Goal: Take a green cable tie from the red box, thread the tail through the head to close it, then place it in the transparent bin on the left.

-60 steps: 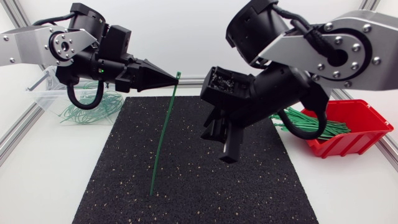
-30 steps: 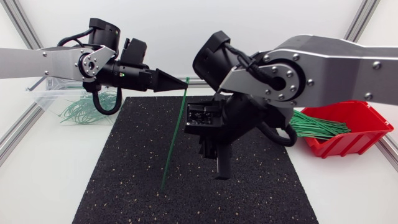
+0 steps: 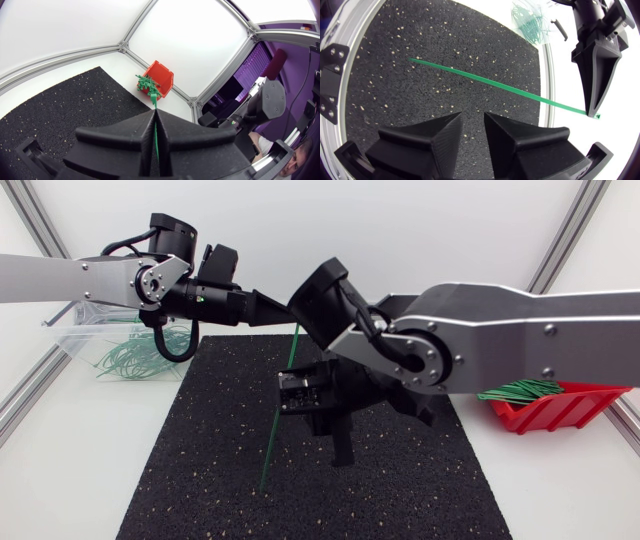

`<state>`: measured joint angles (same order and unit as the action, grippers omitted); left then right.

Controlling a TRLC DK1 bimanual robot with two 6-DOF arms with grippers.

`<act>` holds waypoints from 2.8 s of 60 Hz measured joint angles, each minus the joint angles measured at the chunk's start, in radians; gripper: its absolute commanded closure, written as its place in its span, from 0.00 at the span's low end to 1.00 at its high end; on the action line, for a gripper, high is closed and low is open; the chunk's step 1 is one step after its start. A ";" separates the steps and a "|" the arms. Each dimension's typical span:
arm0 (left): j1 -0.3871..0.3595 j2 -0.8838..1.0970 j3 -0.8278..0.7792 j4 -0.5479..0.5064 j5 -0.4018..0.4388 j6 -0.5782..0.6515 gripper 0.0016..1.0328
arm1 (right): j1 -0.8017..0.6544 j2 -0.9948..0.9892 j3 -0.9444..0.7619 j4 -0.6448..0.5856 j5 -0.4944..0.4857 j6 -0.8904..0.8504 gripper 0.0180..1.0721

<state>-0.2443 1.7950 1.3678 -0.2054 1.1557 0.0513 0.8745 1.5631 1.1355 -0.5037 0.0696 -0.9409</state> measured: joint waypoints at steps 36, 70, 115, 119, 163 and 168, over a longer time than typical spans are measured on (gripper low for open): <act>0.047 0.111 0.093 -0.068 0.014 -0.003 0.97 | 0.093 0.003 -0.292 0.521 0.153 -0.445 0.49; 0.055 0.130 0.098 -0.086 0.013 -0.003 0.97 | 0.185 0.097 -0.431 0.904 0.163 -0.692 0.49; 0.080 0.132 0.103 -0.132 0.014 -0.003 0.97 | 0.244 0.231 -0.444 1.123 0.163 -0.744 0.71; 0.080 0.134 0.109 -0.132 0.015 -0.003 0.97 | 0.245 0.232 -0.445 1.136 0.162 -0.747 0.73; 0.080 0.137 0.114 -0.138 0.025 -0.003 0.97 | 0.249 0.290 -0.448 1.202 0.152 -0.784 0.73; 0.080 0.137 0.114 -0.138 0.025 -0.003 0.97 | 0.249 0.290 -0.448 1.204 0.152 -0.790 0.79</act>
<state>-0.1638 1.9320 1.4822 -0.3435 1.1809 0.0479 1.1240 1.8534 0.6876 0.7006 0.2214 -1.7309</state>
